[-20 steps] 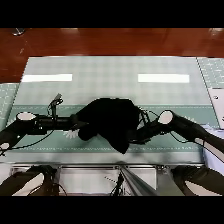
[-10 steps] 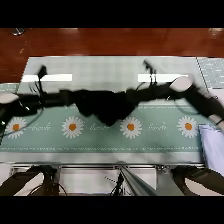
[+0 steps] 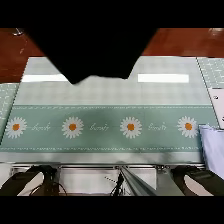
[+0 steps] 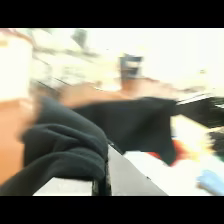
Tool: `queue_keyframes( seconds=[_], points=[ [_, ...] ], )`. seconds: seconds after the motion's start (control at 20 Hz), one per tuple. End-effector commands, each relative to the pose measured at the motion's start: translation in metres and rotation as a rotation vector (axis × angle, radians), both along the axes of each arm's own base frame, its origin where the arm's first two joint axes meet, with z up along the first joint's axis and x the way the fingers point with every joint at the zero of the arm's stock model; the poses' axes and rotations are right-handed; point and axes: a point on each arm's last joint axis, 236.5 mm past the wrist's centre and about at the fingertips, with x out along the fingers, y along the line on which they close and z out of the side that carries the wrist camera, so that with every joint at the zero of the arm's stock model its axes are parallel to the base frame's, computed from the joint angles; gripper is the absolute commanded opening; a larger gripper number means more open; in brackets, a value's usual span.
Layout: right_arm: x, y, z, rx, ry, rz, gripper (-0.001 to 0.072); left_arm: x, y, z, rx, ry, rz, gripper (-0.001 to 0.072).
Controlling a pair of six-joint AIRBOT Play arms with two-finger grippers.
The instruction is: Fold the shirts.
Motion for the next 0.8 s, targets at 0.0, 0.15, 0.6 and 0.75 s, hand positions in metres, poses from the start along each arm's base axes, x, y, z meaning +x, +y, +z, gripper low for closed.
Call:
queue_keyframes(
  seconds=[0.0, 0.15, 0.6, 0.75],
  points=[
    [-0.08, -0.046, 0.042, -0.058, -0.194, -0.17, 0.0017, -0.056, 0.035, 0.036, 0.133, -0.138, 0.291, 0.0024],
    [-0.115, -0.068, 0.031, -0.086, -0.201, -0.251, 0.0017, -0.092, 0.043, 0.011, 0.201, -0.05, 0.349, 0.0025],
    [-0.047, -0.115, -0.126, -0.289, 0.297, -0.431, 0.0017, -0.059, 0.036, -0.216, 0.387, 0.649, 0.164, 0.0025],
    [0.006, -0.098, -0.214, -0.33, 0.525, -0.365, 0.0017, -0.009, 0.042, -0.304, 0.297, 0.861, 0.187, 0.0025]
  ],
)
